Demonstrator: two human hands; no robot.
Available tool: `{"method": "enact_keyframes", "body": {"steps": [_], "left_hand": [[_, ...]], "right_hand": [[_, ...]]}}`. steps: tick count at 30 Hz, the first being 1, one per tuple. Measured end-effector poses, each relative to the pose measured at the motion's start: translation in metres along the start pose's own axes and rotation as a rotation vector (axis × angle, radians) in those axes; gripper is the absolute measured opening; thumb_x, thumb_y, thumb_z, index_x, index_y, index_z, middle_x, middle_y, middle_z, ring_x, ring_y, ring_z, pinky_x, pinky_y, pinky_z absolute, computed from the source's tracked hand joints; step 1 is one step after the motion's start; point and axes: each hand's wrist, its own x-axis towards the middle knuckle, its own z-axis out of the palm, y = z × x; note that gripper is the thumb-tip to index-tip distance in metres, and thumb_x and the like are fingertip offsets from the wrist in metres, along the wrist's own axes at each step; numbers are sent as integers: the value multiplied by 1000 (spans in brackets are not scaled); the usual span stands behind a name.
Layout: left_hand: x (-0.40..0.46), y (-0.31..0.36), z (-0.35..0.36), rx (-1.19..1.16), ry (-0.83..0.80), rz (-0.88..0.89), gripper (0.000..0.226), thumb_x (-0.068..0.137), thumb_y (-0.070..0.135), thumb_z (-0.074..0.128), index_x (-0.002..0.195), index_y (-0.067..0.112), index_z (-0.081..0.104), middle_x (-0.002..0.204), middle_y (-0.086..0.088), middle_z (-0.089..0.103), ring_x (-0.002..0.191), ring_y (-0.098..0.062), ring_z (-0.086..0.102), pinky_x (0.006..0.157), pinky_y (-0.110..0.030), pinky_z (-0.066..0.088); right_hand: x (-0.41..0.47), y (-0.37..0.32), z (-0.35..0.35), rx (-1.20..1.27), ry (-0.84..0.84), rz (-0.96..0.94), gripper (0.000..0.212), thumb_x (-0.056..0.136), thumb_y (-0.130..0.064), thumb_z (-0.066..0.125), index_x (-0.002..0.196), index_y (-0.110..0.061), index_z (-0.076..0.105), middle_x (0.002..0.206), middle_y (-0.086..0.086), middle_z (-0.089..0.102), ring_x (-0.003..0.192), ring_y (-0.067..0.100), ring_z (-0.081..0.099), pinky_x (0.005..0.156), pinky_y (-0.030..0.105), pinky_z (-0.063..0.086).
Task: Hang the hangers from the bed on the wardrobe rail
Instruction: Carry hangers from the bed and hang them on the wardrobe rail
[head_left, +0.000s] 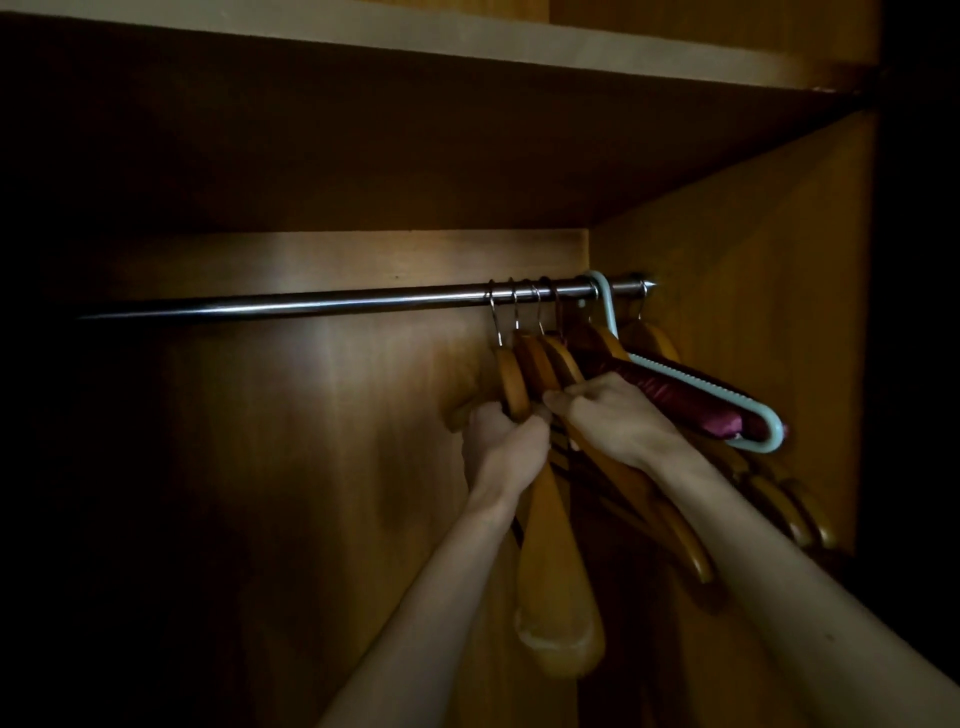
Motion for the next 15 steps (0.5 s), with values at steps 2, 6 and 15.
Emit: {"method": "enact_keyframes", "body": {"steps": [2,6,15], "left_hand": [[-2,-1,-2,-44,0,13,26,94,34,63,71,24,69,69,3,70,72,-15,68,60,-24,47],[-13,-12,-4,-122,-61,99,20,96,39,58,96,25,72,84,6,72,74,-3,66,60,-16,43],[-84,-118,-7,-332,120,382,20,103,24,45,89,16,55,71,8,51,60,-18,48,57,-32,41]], "right_hand": [[0,1,1,4,-8,6,45,98,-40,53,66,-11,68,63,4,67,68,19,66,71,35,50],[-6,5,5,-3,14,38,38,101,-42,50,80,-20,72,61,-4,62,59,11,58,60,26,42],[-112,35,41,100,263,19,17,97,-37,62,96,-22,70,84,-2,72,69,11,68,62,28,58]]}}
